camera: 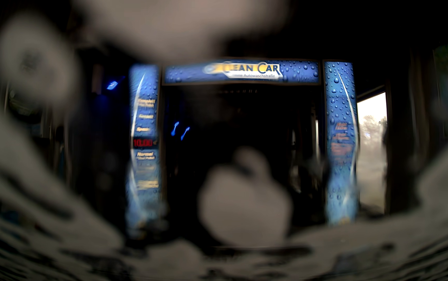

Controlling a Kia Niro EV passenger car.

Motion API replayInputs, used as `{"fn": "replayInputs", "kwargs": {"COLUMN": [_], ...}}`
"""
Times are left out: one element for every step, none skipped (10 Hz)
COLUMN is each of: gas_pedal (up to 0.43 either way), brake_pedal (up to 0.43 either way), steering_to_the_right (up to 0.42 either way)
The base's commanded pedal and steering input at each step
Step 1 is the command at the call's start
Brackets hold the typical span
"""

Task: Follow the waypoints while adhering to traffic rules and regulations

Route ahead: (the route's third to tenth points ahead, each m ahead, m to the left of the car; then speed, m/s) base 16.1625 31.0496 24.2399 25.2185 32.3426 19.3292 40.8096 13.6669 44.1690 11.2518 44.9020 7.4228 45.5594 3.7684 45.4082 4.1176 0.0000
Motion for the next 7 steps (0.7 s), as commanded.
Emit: {"fn": "replayInputs", "kwargs": {"gas_pedal": [0.0,0.0,0.0,0.0,0.0,0.0,0.0], "brake_pedal": [0.0,0.0,0.0,0.0,0.0,0.0,0.0], "steering_to_the_right": [-0.014,-0.014,-0.015,-0.014,-0.014,-0.015,-0.014]}}
